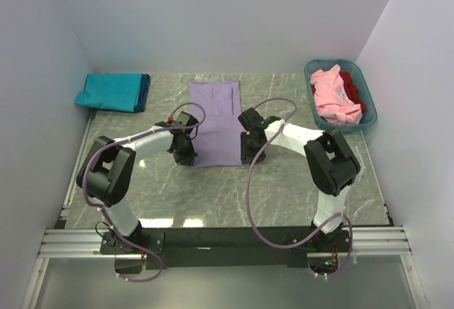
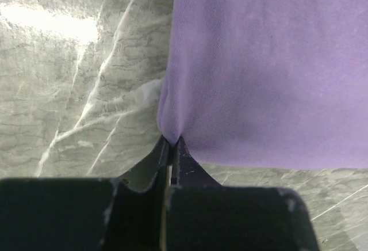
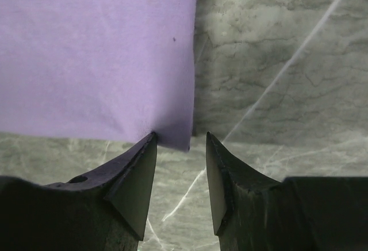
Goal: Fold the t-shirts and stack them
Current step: Fold the tshirt
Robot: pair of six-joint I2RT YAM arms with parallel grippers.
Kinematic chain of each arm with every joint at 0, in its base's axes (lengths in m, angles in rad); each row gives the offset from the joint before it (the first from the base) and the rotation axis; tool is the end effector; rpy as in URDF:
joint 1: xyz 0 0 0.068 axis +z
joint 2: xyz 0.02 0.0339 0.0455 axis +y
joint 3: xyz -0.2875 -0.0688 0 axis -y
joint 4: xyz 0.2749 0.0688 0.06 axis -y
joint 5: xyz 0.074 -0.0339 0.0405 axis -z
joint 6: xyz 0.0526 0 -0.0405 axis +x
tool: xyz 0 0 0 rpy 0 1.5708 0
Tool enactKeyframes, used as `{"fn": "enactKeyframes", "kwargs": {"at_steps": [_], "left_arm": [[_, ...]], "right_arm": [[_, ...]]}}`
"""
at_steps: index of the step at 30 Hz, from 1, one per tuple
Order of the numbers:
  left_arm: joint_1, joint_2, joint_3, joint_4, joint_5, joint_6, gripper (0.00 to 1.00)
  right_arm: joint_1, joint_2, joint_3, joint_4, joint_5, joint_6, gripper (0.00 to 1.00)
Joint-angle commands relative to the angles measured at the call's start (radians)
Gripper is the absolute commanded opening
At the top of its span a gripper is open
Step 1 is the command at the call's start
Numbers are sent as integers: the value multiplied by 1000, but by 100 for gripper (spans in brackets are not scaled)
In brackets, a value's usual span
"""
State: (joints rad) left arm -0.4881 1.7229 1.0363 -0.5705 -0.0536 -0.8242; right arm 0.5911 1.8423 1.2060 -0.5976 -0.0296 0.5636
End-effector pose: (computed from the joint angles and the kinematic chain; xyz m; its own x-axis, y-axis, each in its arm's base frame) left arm 0.3133 -0.1632 0.1495 -0.9036 -0.3501 -0.2470 -0.3085 0.9317 -0.1919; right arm 0.3277 0.2218 0.1559 -0.9644 -0.0041 -0.2645 -0.0591 0.9780 0.2002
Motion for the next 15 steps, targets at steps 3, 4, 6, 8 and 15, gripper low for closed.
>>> {"fn": "enactKeyframes", "kwargs": {"at_steps": [3, 4, 6, 8, 15], "left_arm": [[-10, 0, -47, -45, 15, 13, 1], [-10, 1, -48, -42, 17, 11, 1], [-10, 6, -50, -40, 23, 13, 1], [-10, 9, -51, -37, 28, 17, 1], [-9, 3, -48, -43, 24, 19, 1]], "right_arm": [[21, 52, 40, -67, 23, 27, 47], [21, 61, 38, -71, 25, 35, 47], [24, 86, 40, -76, 26, 39, 46], [22, 109, 53, -91, 28, 44, 44], [26, 173, 82, -125, 23, 44, 27]]}}
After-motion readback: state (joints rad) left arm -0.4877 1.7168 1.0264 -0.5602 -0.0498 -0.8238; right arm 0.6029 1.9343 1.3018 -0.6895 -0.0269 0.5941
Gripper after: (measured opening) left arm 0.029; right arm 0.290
